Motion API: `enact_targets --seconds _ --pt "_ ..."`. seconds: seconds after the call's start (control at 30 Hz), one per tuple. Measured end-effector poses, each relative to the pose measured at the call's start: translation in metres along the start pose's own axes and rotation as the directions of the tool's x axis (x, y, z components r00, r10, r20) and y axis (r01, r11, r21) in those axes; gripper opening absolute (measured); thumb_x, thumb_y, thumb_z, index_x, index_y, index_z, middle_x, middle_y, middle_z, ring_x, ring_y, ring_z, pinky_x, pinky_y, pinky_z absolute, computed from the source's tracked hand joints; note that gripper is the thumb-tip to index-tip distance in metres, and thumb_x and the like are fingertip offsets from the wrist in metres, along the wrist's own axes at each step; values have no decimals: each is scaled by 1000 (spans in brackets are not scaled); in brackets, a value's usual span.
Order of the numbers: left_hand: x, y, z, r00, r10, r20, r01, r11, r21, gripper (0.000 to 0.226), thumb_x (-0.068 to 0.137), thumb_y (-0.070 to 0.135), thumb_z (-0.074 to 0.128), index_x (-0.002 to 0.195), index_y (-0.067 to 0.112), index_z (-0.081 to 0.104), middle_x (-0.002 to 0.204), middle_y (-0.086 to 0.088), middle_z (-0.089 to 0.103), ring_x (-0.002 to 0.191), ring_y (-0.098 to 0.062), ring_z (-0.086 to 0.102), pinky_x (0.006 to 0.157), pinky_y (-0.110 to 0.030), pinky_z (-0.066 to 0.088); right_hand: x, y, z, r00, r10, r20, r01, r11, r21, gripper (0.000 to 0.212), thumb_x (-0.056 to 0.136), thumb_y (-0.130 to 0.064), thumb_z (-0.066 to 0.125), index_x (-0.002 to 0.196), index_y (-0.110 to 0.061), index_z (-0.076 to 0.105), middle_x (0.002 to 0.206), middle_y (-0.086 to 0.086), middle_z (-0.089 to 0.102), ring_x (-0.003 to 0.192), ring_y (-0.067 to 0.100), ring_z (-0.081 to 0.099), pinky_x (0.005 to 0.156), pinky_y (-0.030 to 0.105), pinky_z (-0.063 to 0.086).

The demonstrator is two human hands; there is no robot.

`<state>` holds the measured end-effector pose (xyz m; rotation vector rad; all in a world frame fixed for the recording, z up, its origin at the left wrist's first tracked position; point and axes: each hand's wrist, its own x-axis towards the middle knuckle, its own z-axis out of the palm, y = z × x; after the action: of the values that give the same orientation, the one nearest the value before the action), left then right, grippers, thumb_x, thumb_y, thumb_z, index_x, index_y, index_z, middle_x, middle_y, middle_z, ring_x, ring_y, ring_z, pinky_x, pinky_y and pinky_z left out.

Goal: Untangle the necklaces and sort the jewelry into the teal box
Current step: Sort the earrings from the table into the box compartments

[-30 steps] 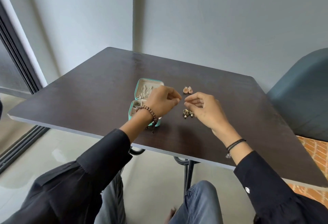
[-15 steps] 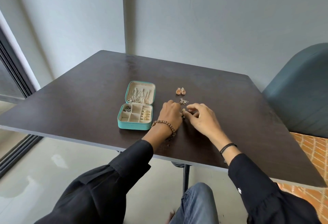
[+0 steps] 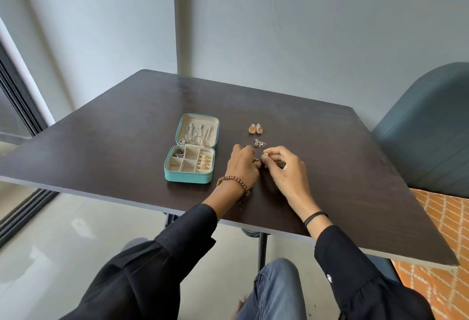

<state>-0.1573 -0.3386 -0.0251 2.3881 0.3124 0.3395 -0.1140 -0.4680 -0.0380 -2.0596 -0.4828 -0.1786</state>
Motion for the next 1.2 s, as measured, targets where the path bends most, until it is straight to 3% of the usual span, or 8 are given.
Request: enact_targets --seconds 0.3,0.4,0.5,0.7,0.87,0.97,1.07,1.2 --pt "-3 2 10 999 6 -48 -8 999 -46 17 94 13 62 110 14 67 113 -15 60 113 -27 53 91 -30 40 -6 -1 -4 999 -4 -34 6 998 70 8 93 -23 71 100 -21 75 90 -12 75 85 -7 68 67 3 44" --pt "-3 -1 7 998 7 -70 -16 992 -129 11 91 14 67 102 15 70 103 -11 67 99 -22 63 92 -34 50 -8 1 -5 999 4 -34 0 993 119 8 92 -24 72 99 -23 75 90 -11 76 85 -3 69 71 9 49" --pt "-5 -4 1 999 -4 -42 -7 965 -264 11 91 16 69 100 10 73 93 -6 73 81 -12 66 81 -21 53 -8 2 -5 999 11 -43 -4 989 148 9 91 -25 72 99 -25 75 91 -12 76 87 -2 69 72 11 51" --pt "-5 -13 1 999 -43 -11 34 902 -431 14 93 20 68 102 13 76 89 -3 75 77 -7 69 70 -5 48 -7 5 -4 999 5 -38 1 984 178 11 91 -25 73 102 -26 75 96 -13 76 93 -2 69 81 19 55" --pt "-1 -15 -1 993 -86 76 115 712 -693 13 81 19 78 94 15 78 89 -9 76 87 -21 71 89 -33 57 -6 6 -3 999 28 -27 -19 960 279 12 93 -31 72 105 -29 73 98 -8 76 93 10 72 72 27 54" --pt "-2 -14 -5 984 -104 144 178 579 -796 22 83 0 75 105 -4 72 93 -16 71 89 -21 67 86 -25 57 -7 5 -3 999 36 -24 -26 945 326 13 94 -30 70 107 -28 72 100 -5 77 90 16 73 67 25 50" --pt "-2 -14 -6 984 -91 154 179 510 -841 25 79 -6 76 103 -2 71 92 -14 72 87 -17 69 79 -20 56 -8 3 -4 999 26 -32 -13 937 350 12 96 -25 70 108 -24 71 97 -3 78 84 16 74 63 20 47" --pt "-2 -17 -5 983 -60 176 181 517 -836 30 81 -8 73 110 -4 69 93 -14 71 81 -13 68 76 -16 55 -10 3 -4 1000 15 -21 -6 932 364 12 96 -24 70 108 -24 71 98 -3 77 84 15 74 61 15 47"
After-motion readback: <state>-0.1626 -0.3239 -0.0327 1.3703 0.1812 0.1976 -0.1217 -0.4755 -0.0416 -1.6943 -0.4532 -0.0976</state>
